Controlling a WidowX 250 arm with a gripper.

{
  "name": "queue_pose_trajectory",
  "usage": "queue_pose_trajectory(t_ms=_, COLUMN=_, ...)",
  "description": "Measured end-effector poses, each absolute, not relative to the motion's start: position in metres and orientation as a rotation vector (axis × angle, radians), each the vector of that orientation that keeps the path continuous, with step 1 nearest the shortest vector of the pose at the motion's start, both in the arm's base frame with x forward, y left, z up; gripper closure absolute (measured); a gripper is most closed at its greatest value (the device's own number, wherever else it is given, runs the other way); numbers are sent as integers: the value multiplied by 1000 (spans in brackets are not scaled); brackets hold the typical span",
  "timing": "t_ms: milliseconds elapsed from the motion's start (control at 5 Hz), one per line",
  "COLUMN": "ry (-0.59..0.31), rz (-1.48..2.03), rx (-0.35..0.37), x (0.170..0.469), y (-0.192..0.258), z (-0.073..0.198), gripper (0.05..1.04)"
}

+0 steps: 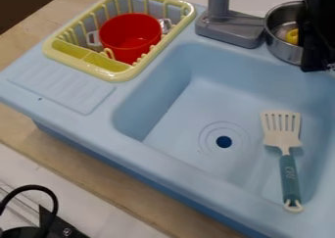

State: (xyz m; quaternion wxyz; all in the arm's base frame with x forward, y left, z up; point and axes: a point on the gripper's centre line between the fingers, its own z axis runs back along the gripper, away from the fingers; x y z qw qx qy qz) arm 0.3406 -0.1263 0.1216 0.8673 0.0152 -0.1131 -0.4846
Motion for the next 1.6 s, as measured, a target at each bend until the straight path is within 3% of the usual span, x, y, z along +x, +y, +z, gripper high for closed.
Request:
queue_pose_trajectory(t_ms=200, ry=-238, rz=-1017, rx=45, x=342, y=-125, z=122, gripper=1006)
queue_pose_trajectory(t_ms=800, ry=-190, rz=-1042, rx=54, x=332, y=-125, z=127, gripper=1017)
queue_pose_trajectory(t_ms=1400, ry=-223, rz=-1065, rx=79, x=297, y=-121, z=145, gripper=1017)
queue_pose_trajectory(t_ms=1600, ry=-194, rz=-1046, rx=43, x=279, y=-114, z=153, gripper=1017)
